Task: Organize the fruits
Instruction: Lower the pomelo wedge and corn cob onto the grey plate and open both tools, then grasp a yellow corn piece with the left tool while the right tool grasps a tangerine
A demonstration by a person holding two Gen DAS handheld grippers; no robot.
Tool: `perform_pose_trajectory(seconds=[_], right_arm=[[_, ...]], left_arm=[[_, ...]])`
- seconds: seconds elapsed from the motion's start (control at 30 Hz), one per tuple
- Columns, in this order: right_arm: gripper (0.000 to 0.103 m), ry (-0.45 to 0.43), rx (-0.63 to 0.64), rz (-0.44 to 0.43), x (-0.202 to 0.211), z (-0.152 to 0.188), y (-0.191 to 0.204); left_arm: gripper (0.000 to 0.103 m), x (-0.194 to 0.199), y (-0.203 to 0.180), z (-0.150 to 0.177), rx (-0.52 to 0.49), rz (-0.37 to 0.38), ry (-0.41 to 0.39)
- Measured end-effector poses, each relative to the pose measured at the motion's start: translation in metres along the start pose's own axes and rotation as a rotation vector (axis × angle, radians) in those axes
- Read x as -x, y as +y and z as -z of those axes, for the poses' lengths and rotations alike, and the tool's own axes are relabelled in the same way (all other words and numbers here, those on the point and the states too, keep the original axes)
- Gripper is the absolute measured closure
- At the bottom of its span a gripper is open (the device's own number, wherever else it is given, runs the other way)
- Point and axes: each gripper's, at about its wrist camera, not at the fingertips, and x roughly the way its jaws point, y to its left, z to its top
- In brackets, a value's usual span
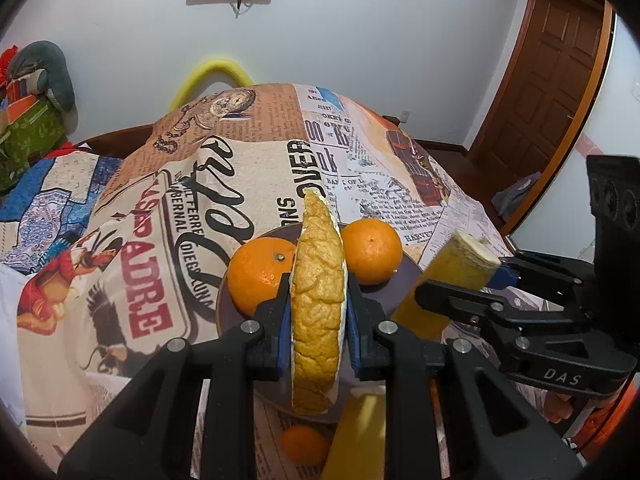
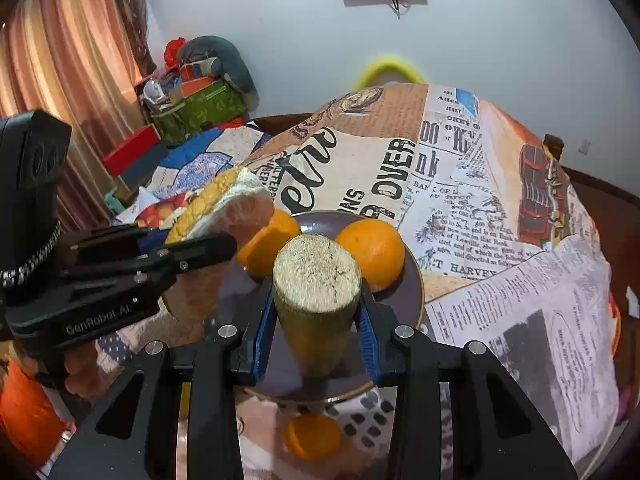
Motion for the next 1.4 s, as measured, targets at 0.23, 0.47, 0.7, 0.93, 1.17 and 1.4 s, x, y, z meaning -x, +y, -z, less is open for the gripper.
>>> perform_pose_trajectory(seconds=[0.23, 0.47, 0.7, 0.93, 1.17, 1.4], right_arm=[[0.069, 0.01, 0.004, -0.015, -0.017, -0.01, -0.002], [0.068, 0.043, 0.008, -0.034, -0.031, -0.009, -0.001], [0.068, 0.066, -0.015, -0.034, -0.032, 0.001, -0.009], [0.068, 0.033, -0.019, -0.015, -0.013, 0.002, -0.012], [0.068, 0.008, -0.026, 0.008, 0.01, 0.007, -0.012], [0.068, -0.016, -0.03, 0.022, 0.035, 0.019, -0.004]], left_arm=[[0.08, -0.013, 0.005, 0.0, 0.013, -0.004, 0.017], [0.08, -0.02, 0.007, 0.0, 0.014, 0.005, 0.045], [0.077, -0.019, 0.004, -0.001, 0.013, 0.009, 0.047], [0.063, 0.005, -0.005, -0.008, -0.009, -0.011, -0.011], [0.063, 0.029, -0.015, 0.001, -0.031, -0.02, -0.011], [0.063, 0.048, -0.025, 0.026, -0.055, -0.021, 0.025]])
